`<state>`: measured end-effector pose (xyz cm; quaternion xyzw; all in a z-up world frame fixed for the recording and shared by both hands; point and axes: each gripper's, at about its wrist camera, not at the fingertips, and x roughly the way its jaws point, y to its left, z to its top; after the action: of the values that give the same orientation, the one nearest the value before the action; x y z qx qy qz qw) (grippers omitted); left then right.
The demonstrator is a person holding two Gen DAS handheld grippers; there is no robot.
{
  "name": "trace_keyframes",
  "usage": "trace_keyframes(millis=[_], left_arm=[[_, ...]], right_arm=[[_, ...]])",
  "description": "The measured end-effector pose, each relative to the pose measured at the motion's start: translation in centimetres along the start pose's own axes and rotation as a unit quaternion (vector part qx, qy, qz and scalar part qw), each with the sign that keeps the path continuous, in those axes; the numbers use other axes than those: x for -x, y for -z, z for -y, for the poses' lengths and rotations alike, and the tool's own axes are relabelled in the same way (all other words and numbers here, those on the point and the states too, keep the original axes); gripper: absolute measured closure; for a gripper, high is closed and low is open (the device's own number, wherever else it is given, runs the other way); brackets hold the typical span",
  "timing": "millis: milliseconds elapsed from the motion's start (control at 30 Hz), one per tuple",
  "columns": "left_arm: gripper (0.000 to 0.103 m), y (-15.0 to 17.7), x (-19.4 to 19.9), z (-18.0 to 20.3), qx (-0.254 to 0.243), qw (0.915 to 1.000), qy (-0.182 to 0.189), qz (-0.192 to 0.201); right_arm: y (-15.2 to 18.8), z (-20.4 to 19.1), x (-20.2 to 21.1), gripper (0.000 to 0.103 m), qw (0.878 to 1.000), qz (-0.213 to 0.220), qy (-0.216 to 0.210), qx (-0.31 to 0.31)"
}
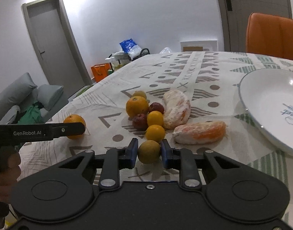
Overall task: Organize fruits
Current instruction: 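Grasp a small yellow citrus fruit with the right gripper while the left gripper lifts the orange, then carry the yellow fruit over the white plate and open the right gripper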
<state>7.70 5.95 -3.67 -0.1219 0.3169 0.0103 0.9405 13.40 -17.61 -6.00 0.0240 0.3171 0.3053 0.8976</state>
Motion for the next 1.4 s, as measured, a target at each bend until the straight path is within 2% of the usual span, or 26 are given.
trace_keyframes(millis=[633, 1400], left_arm=[[0.063, -0.4, -0.3, 3.7, -0.034, 0.9991, 0.026, 0.006], [0.063, -1.5, -1.8, 7.6, -0.067, 0.9967, 0.045, 0.003]], right_arm=[[-0.6, 3.2, 4.5, 0.079, 0.998, 0.055, 0.029, -0.021], [-1.4, 9.6, 7.0, 0.079, 0.99, 0.085, 0.107, -0.045]])
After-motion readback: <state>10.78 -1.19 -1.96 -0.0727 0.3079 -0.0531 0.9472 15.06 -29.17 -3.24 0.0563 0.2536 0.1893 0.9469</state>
